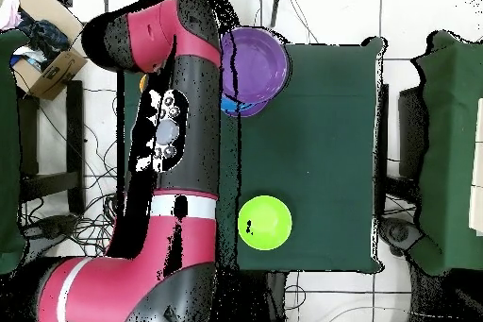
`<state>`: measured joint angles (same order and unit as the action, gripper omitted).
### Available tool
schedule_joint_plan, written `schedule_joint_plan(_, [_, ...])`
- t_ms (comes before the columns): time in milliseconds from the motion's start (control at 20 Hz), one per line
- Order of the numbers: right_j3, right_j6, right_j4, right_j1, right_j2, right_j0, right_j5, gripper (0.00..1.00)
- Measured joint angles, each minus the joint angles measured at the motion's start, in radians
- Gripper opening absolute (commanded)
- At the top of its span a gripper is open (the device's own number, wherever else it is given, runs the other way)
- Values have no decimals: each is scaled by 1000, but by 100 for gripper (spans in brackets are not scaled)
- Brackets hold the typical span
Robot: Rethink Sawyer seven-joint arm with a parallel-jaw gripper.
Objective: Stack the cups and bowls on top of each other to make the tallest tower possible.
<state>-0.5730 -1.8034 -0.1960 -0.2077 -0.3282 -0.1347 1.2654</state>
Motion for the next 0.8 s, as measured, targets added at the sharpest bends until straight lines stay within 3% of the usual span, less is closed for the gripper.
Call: schedule_joint_plan(800, [-33, 0, 0, -31, 0, -2, 0, 0])
